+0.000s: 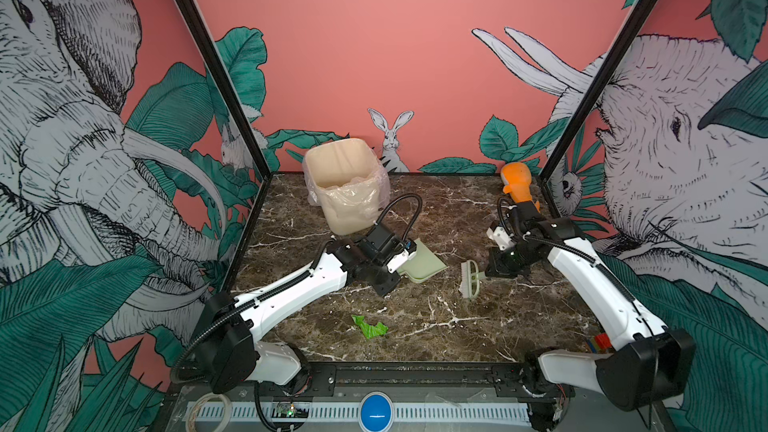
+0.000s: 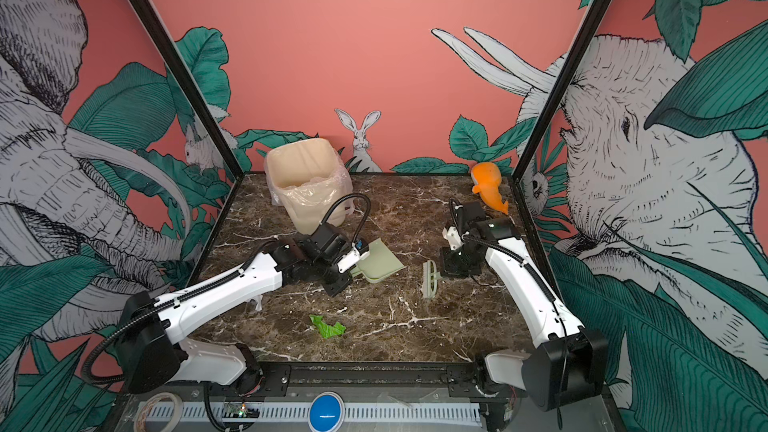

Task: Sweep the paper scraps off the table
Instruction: 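Lower the empty dustpan back onto the table with the left gripper, then sweep the white scrap toward the dustpan lip with the right gripper's brush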

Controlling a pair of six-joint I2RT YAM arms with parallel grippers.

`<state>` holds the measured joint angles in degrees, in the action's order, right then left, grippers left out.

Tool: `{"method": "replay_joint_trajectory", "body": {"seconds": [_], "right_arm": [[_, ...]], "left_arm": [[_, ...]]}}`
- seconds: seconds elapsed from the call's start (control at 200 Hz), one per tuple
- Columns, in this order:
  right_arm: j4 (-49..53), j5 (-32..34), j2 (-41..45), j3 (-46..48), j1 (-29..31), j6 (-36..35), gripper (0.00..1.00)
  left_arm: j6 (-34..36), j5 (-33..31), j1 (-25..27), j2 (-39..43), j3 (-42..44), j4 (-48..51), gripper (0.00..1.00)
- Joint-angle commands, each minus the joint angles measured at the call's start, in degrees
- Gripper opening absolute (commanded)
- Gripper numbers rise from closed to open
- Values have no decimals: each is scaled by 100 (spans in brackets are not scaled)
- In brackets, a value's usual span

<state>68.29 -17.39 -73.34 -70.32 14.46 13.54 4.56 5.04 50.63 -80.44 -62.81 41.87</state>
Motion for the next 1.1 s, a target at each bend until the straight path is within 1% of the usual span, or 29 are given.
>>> {"method": "replay_joint_trajectory", "body": {"seconds": [0.0,0.135,0.21,0.24,0.415,0.7,1.096], "right_arm": [[713,692,-7,-303,-22,-460,0],[831,1086,-248,-447,-22,-702,0],[876,1216,-417,-447,-14,-780,0],[886,1277,-477,-638,-13,-816,0],[947,1463,-748,-818,80,-949,0],[985,1689,-1209,-1048,481,-1002,0],[1002,1769,-1686,-1264,967,-928,0]], "left_arm": [[114,-303,277,-210,84,-149,9],[250,-574,612,-580,-1,-144,8],[326,-663,746,-735,-60,-135,8],[357,-692,799,-780,-79,-134,8],[551,-906,1039,-993,-176,-67,8],[713,-1146,1228,-1226,-320,-73,7],[683,-1178,1352,-1478,-338,-230,6]]}}
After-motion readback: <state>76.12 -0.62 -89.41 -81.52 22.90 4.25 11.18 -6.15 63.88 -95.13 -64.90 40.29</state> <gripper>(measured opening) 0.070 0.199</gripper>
